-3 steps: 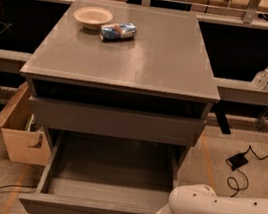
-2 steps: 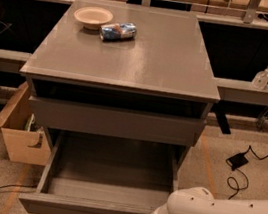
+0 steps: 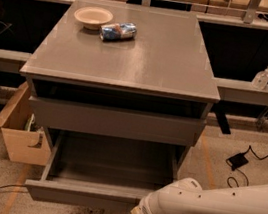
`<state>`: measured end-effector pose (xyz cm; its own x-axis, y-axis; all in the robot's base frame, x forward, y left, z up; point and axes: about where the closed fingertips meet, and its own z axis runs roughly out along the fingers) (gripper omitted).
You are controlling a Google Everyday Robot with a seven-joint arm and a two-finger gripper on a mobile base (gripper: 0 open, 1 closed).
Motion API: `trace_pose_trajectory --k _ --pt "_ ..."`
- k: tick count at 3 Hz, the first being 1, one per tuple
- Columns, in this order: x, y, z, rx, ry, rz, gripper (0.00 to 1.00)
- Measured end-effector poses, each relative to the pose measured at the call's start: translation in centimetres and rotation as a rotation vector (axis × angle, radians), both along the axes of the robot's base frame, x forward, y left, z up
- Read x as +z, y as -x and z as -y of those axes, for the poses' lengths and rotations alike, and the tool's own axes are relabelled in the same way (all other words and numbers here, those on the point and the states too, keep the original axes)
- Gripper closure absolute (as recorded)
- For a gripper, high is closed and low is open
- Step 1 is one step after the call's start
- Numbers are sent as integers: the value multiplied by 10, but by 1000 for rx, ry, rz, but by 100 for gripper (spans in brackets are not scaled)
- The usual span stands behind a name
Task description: Close middle drawer
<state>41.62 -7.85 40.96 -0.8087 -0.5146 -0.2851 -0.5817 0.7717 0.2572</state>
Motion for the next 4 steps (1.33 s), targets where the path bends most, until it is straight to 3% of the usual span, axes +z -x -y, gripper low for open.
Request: trace_pose_trajectory --k 2,3,4 --pt "-5 -61 -32 3 -78 133 100" --pt "-5 -61 -32 3 -78 133 100" --pt "-3 -71 -46 84 -60 156 100"
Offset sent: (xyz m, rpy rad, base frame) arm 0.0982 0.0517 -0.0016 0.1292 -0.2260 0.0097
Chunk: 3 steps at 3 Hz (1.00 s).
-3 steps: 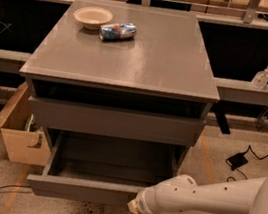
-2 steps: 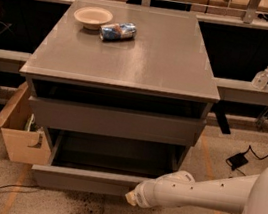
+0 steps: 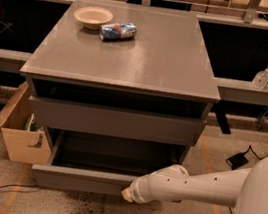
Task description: Close middle drawer
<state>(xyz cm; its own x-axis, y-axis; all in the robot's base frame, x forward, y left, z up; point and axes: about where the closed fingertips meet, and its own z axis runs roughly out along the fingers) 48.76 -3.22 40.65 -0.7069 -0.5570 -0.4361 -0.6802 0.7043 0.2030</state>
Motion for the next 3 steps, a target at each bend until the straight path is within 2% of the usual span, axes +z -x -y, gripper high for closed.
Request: trace_pose_trajectory --k 2,3 --pt "-3 -33 -29 178 36 59 100" --pt "2 -62 -33 214 45 121 100"
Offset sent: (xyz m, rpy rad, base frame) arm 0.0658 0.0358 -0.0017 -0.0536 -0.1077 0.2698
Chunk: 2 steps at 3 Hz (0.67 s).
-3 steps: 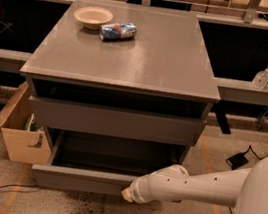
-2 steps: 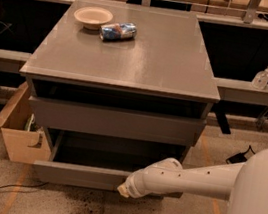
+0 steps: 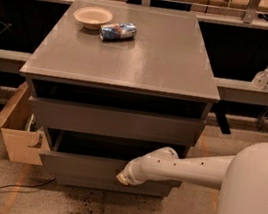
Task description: Close middle drawer
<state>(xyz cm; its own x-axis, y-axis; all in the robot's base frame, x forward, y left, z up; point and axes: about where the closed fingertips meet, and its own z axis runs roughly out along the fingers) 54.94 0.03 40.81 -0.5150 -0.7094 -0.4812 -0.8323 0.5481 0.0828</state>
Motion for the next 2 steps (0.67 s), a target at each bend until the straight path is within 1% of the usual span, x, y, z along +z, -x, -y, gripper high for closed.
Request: trace_pose_trajectory --k 1,2 --pt "20 -36 3 22 13 139 100" --pt "39 -70 15 16 16 259 100"
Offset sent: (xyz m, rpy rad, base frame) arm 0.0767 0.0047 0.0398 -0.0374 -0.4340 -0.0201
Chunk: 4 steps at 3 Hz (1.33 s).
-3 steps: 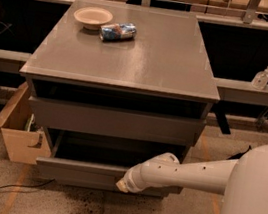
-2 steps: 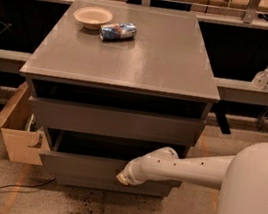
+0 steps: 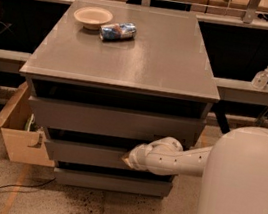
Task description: Close middle drawer
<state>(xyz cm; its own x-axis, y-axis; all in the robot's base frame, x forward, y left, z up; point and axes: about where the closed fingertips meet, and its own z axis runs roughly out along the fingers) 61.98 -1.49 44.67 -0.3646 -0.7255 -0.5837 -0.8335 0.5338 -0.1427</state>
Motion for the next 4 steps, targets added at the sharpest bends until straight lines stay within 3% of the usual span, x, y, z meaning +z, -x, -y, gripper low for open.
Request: trace_pose_trajectory --k 1,4 --pt "8 -17 6 -5 -8 48 100" --pt "8 -16 7 -6 -8 47 100"
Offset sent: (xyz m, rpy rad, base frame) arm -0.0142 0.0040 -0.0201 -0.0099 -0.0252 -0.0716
